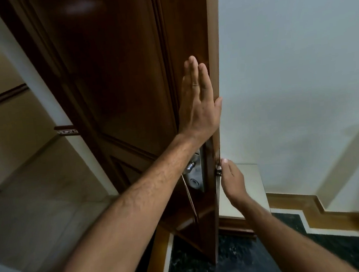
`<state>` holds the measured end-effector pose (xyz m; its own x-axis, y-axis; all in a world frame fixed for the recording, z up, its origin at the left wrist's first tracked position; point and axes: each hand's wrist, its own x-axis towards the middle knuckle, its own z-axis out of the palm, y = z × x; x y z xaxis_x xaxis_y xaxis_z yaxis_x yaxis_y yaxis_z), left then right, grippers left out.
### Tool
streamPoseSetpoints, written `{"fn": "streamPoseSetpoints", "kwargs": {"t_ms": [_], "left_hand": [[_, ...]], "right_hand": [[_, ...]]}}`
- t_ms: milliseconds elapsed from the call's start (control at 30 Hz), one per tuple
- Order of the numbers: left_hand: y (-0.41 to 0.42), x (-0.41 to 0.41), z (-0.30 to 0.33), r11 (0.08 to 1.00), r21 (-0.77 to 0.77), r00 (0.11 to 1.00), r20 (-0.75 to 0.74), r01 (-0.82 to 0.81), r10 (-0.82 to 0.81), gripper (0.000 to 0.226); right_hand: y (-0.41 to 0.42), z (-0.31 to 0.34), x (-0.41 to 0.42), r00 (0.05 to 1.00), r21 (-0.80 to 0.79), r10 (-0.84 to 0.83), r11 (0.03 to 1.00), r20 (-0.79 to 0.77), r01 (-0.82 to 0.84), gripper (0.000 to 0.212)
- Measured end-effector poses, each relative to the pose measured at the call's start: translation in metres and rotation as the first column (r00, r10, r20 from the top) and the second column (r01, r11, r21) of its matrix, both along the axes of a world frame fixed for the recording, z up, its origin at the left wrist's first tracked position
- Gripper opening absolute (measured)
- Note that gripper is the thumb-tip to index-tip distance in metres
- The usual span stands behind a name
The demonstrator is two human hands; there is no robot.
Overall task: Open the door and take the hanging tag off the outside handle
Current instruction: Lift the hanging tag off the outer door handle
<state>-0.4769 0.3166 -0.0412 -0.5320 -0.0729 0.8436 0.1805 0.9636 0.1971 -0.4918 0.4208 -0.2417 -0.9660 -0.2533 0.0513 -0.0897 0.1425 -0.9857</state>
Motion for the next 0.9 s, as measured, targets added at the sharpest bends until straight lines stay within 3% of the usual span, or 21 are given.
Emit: {"fn": "streamPoseSetpoints", "kwargs": {"t_ms": [100, 200, 333, 433, 533, 600, 700, 800, 900], "left_hand": [[-0.025, 0.022, -0.020, 0.997, 0.056, 0.998, -0.004, 0.058, -0.058, 0.077], [-0.063, 0.061, -0.068, 0.949, 0.307, 0.997, 0.042, -0.068, 0.058, 0.066], [-0.094, 0.096, -0.139, 0.656, 0.685, 0.945, 0.285, -0.316, 0.158, 0.058], [-0.098, 0.103, -0.186, 0.440, 0.799, 0.852, 0.508, -0.410, -0.128, 0.077], [-0.090, 0.106, -0.214, 0.323, 0.812, 0.699, 0.583, -0.485, -0.415, 0.102], [-0.088, 0.104, -0.222, 0.289, 0.822, 0.655, 0.566, -0.490, -0.501, 0.110], [-0.091, 0.097, -0.223, 0.278, 0.833, 0.635, 0.546, -0.478, -0.547, 0.119], [-0.089, 0.086, -0.220, 0.291, 0.818, 0.654, 0.572, -0.495, -0.496, 0.125], [-0.081, 0.078, -0.217, 0.325, 0.793, 0.674, 0.609, -0.515, -0.418, 0.117]], "right_hand": [[0.005, -0.022, 0.036, 0.954, 0.049, -0.244, 0.966, -0.174, 0.256, 0.030], [0.002, -0.039, 0.055, 0.971, 0.083, -0.134, 0.985, -0.197, 0.153, 0.032], [-0.005, -0.027, 0.043, 0.967, 0.094, -0.129, 0.984, -0.220, 0.153, 0.062], [-0.009, 0.000, 0.014, 0.947, 0.076, -0.011, 0.996, -0.321, 0.038, 0.071], [-0.018, 0.021, -0.006, 0.916, 0.044, 0.126, 0.992, -0.381, -0.118, 0.047], [-0.027, 0.023, -0.009, 0.917, 0.076, 0.119, 0.992, -0.380, -0.097, 0.035], [-0.033, 0.018, -0.007, 0.918, 0.144, 0.048, 0.990, -0.395, 0.011, 0.035], [-0.033, 0.015, -0.010, 0.910, 0.182, 0.032, 0.982, -0.413, 0.048, 0.027], [-0.032, 0.015, -0.014, 0.911, 0.199, 0.046, 0.979, -0.410, 0.040, 0.028]]}}
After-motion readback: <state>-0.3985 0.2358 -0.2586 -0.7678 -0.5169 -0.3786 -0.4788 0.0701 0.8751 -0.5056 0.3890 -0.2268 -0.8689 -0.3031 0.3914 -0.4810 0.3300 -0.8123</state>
